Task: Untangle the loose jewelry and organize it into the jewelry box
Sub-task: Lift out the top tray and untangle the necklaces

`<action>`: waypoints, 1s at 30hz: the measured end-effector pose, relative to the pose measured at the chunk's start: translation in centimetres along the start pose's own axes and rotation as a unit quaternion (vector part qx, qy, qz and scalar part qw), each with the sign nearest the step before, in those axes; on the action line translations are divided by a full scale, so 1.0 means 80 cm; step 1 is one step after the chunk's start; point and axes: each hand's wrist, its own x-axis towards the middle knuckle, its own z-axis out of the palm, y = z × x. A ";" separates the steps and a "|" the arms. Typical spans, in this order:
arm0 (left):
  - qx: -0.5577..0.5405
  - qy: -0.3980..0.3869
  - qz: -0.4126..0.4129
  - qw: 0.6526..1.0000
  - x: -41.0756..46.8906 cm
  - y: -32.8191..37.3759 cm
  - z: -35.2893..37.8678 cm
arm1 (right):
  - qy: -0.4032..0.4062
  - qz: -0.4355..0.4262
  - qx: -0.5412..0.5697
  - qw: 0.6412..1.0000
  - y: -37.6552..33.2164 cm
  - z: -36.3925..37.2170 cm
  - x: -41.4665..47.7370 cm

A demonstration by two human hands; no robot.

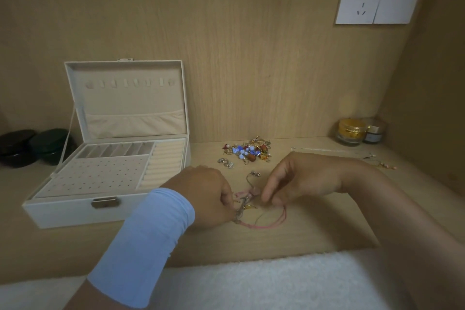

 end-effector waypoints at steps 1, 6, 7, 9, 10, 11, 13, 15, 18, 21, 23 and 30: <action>-0.012 0.012 -0.005 1.000 0.000 0.000 -0.001 | 0.035 -0.012 -0.005 0.999 0.002 0.001 0.004; -0.018 0.065 0.027 0.997 0.007 0.007 0.000 | 0.075 -0.031 -0.085 0.993 -0.002 0.021 0.020; -0.011 0.051 0.036 0.998 0.009 0.008 0.003 | 0.072 -0.031 -0.095 0.992 -0.003 0.026 0.023; 0.016 0.030 0.045 0.998 0.010 0.010 0.006 | 0.084 -0.033 -0.132 0.987 -0.006 0.035 0.028; 0.024 0.027 0.043 0.998 0.010 0.010 0.007 | 0.093 -0.031 -0.148 0.984 -0.006 0.037 0.031; 0.026 0.027 0.041 0.998 0.011 0.008 0.007 | 0.101 -0.027 -0.159 0.982 -0.005 0.038 0.033; 0.023 0.027 0.034 0.999 0.012 0.004 0.007 | 0.112 -0.024 -0.180 0.977 -0.006 0.039 0.034; 0.019 0.021 0.026 0.999 0.012 0.001 0.007 | 0.117 -0.030 -0.200 0.972 -0.005 0.039 0.035; 0.008 0.018 0.018 1.000 0.010 -0.001 0.007 | 0.110 -0.037 -0.193 0.974 -0.004 0.040 0.037; -0.020 0.030 0.002 0.999 0.009 -0.002 0.006 | 0.110 -0.030 -0.196 0.974 -0.004 0.040 0.039; -0.024 0.040 -0.002 0.999 0.008 -0.002 0.004 | 0.107 -0.028 -0.203 0.973 -0.005 0.040 0.038; -0.042 0.065 -0.001 0.997 0.009 -0.002 0.003 | 0.103 -0.025 -0.194 0.975 -0.005 0.039 0.035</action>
